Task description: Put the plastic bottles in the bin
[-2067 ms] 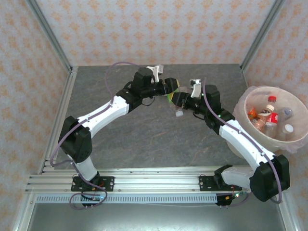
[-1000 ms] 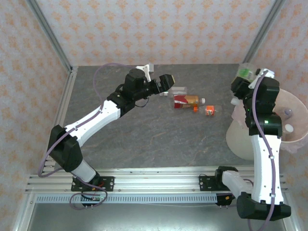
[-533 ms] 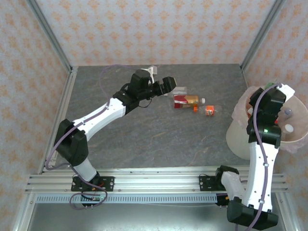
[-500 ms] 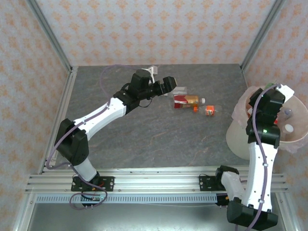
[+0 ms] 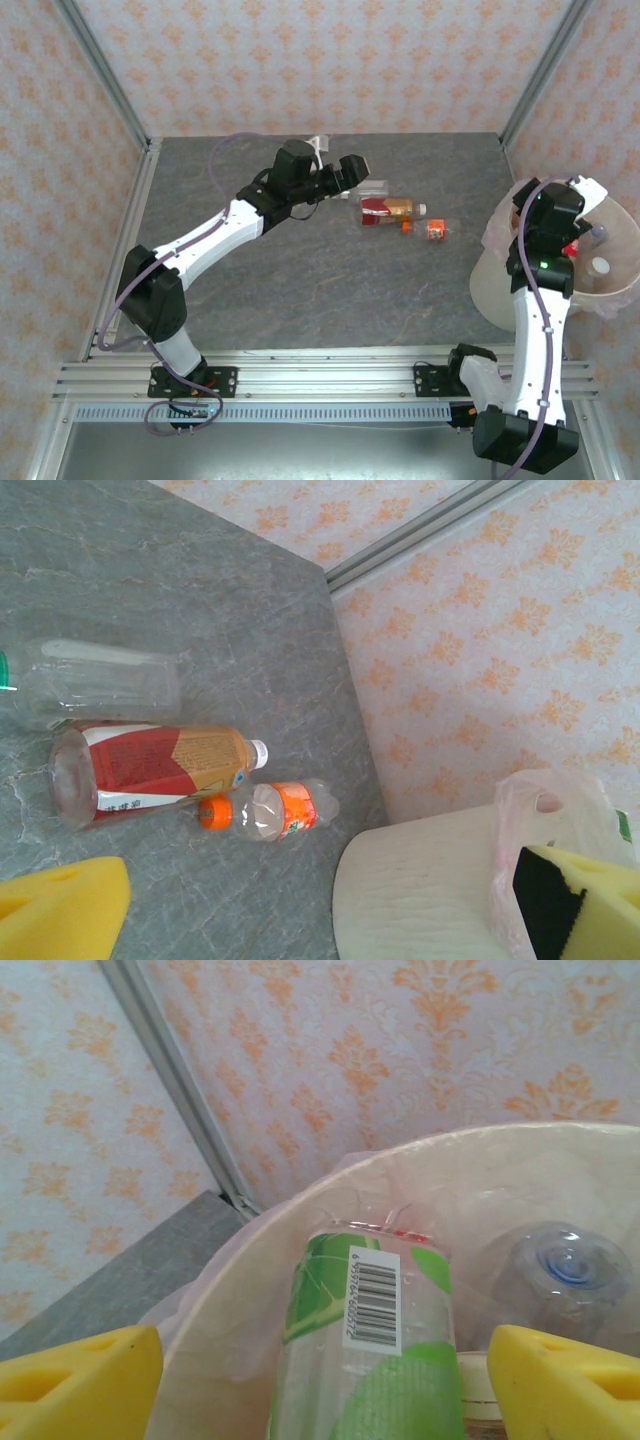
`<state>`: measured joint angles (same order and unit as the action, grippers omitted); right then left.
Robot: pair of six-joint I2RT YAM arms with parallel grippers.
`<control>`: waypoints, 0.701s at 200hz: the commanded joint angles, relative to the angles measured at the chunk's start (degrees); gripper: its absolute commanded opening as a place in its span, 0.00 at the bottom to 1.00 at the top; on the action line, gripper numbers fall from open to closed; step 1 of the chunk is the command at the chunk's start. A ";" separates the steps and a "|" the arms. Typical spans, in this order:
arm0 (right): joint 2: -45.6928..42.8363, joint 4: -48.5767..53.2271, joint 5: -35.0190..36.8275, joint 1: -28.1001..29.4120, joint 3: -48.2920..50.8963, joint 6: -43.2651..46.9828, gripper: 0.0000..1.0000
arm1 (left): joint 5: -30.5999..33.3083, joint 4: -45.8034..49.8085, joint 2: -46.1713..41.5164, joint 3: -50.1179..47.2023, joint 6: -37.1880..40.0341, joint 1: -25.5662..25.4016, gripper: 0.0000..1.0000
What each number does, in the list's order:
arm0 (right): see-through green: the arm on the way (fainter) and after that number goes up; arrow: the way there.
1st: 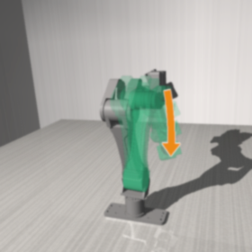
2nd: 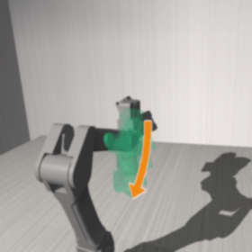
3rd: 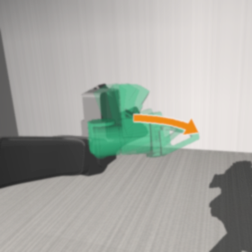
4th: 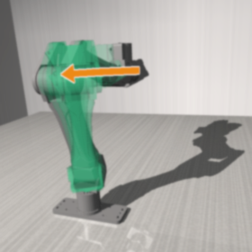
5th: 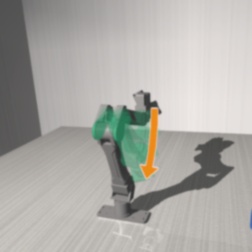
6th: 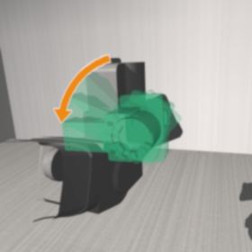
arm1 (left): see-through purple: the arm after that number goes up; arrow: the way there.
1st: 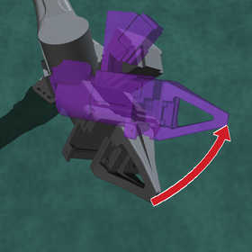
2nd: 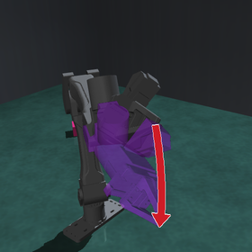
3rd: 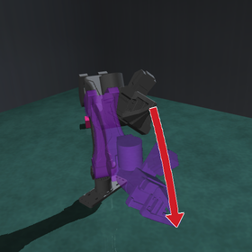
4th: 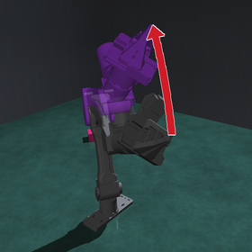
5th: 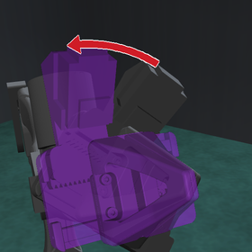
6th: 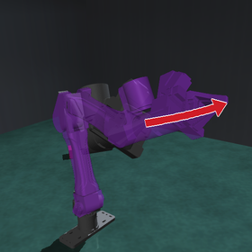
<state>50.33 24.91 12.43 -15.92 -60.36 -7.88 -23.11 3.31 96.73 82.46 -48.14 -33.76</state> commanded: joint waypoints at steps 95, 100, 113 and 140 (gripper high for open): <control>4.14 7.96 -13.28 -0.19 -6.31 -4.95 0.91 | -0.27 1.43 1.73 2.36 -0.68 -0.78 1.00; 4.17 8.05 -13.52 -0.20 -6.10 -5.19 0.92 | -0.23 1.56 1.79 2.35 -0.57 -0.78 1.00; 4.25 8.39 -14.45 -0.17 -5.83 -5.64 1.00 | 0.07 1.95 1.73 2.27 -0.37 -0.78 1.00; 3.69 9.52 -14.97 -0.21 -6.97 -5.16 0.99 | 0.01 2.18 1.97 2.23 0.12 -0.78 1.00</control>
<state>54.39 31.05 -0.93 -15.92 -65.60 -12.19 -23.14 3.73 98.32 82.78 -48.16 -34.15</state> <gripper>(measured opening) 0.993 0.999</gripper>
